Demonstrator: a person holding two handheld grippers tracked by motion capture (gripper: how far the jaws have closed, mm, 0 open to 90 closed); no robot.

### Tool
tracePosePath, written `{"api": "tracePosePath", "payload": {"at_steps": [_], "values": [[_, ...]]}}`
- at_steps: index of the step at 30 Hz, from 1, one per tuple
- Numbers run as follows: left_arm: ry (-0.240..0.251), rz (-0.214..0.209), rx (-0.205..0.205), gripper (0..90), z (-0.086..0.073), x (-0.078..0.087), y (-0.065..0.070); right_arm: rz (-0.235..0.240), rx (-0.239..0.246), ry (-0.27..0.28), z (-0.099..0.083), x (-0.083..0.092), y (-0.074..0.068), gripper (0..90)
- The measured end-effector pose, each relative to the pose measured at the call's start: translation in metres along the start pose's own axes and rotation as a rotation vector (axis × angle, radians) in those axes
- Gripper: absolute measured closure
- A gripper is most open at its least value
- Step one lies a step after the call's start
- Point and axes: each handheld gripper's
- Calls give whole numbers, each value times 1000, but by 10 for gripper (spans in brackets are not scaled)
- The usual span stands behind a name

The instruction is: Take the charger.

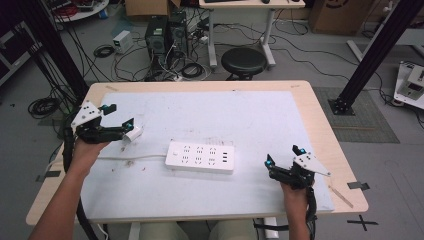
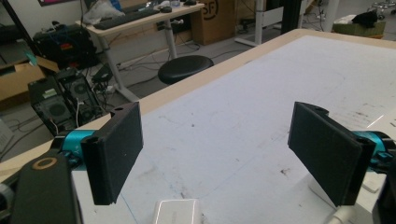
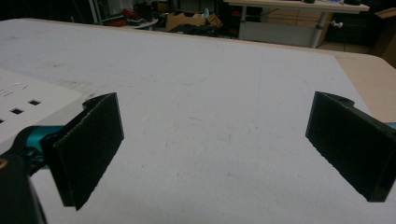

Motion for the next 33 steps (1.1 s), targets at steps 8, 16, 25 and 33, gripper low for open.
{"api": "tracePosePath", "payload": {"at_steps": [8,16,25,33], "values": [[-88,22,69,180,-17,-17,-22,0,15,-8,1,-1,-1,40],[-181,19,45,180,-28,-32,-26,-3,16,-12,1,-1,-1,40],[-284,30,36,180,-40,-48,-29,-1,19,-14,1,-2,-1,40],[-366,27,46,183,-52,-57,-35,1,20,-18,1,-2,-2,40]]}}
Point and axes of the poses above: each handheld gripper's, and its own axes: x roughly backward along the jaws, z roughly out of its top, y roughly to its right, and after that the axes turned 3 degrees about -y, right-handed
